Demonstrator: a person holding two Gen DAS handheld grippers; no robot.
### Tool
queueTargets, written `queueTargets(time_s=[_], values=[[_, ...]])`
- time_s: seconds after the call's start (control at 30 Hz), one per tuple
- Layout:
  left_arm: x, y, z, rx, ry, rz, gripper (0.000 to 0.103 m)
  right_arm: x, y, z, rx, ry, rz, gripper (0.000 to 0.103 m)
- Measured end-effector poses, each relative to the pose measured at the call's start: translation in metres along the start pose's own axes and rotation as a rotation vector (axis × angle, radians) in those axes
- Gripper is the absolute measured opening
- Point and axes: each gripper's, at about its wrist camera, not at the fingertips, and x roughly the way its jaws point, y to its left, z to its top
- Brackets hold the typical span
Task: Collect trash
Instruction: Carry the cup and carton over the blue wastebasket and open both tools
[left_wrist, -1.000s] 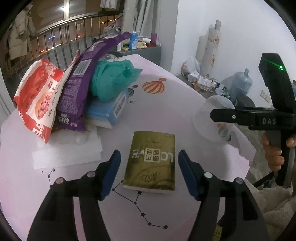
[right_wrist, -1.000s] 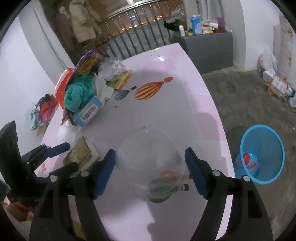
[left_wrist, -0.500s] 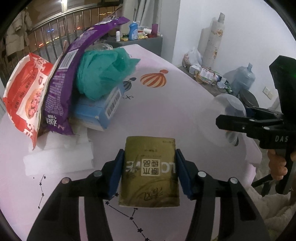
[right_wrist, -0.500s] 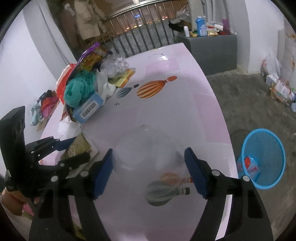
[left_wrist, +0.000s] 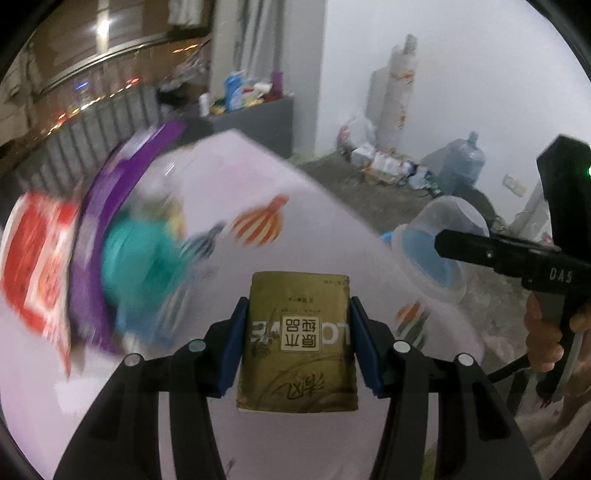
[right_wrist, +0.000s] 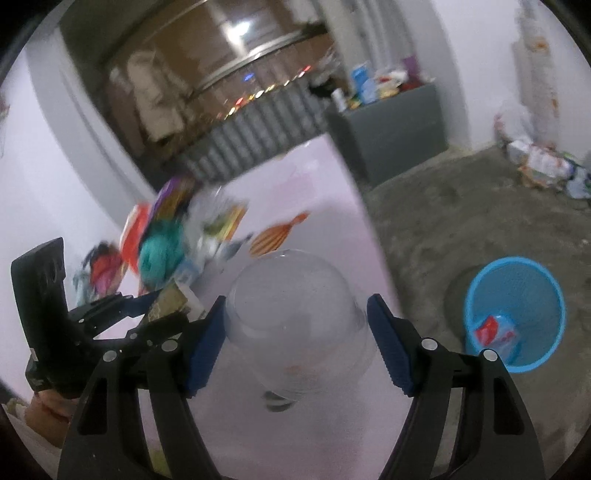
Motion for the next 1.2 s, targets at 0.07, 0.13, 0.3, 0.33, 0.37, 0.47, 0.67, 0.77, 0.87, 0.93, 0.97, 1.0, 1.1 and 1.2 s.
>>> queueTargets(time_s=[0.07, 0.13, 0.3, 0.33, 0.37, 0.47, 0.67, 0.77, 0.87, 0.93, 0.97, 1.0, 1.1, 1.2], values=[[0.008, -0.013, 0.022, 0.01, -0.011, -0.046, 0.051, -0.017, -0.02, 0.007, 0.04, -0.051, -0.05, 0.071], [0.018, -0.03, 0.042, 0.025, -0.012, -0.09, 0.051, -0.035, -0.044, 0.011, 0.095, -0.099, -0.112, 0.071], [0.053, -0.098, 0.087, 0.127, 0.013, -0.209, 0.052, -0.081, -0.134, 0.012, 0.345, -0.184, -0.232, 0.07], [0.064, -0.113, 0.096, 0.148, 0.026, -0.231, 0.052, -0.085, -0.146, 0.01, 0.381, -0.19, -0.247, 0.07], [0.076, -0.128, 0.103, 0.163, 0.044, -0.253, 0.052, -0.09, -0.163, 0.008, 0.427, -0.193, -0.263, 0.069], [0.12, -0.168, 0.119, 0.18, 0.128, -0.306, 0.052, -0.088, -0.2, 0.004, 0.529, -0.177, -0.288, 0.068], [0.208, -0.233, 0.133, 0.187, 0.294, -0.356, 0.052, -0.052, -0.257, 0.004, 0.666, -0.111, -0.283, 0.068], [0.242, -0.256, 0.137, 0.207, 0.326, -0.337, 0.052, -0.044, -0.283, 0.004, 0.73, -0.103, -0.258, 0.069], [0.268, -0.263, 0.14, 0.184, 0.34, -0.331, 0.057, -0.026, -0.305, 0.011, 0.775, -0.092, -0.245, 0.071], [0.278, -0.264, 0.143, 0.161, 0.332, -0.32, 0.065, -0.019, -0.317, 0.01, 0.811, -0.085, -0.245, 0.079], [0.28, -0.264, 0.144, 0.149, 0.321, -0.314, 0.065, -0.015, -0.321, 0.01, 0.822, -0.082, -0.242, 0.079], [0.28, -0.263, 0.145, 0.141, 0.312, -0.317, 0.066, -0.015, -0.321, 0.009, 0.828, -0.08, -0.241, 0.079], [0.275, -0.259, 0.15, 0.125, 0.284, -0.325, 0.069, -0.016, -0.323, 0.006, 0.851, -0.085, -0.239, 0.079], [0.262, -0.253, 0.154, 0.121, 0.245, -0.325, 0.069, -0.022, -0.316, 0.005, 0.842, -0.108, -0.242, 0.079]])
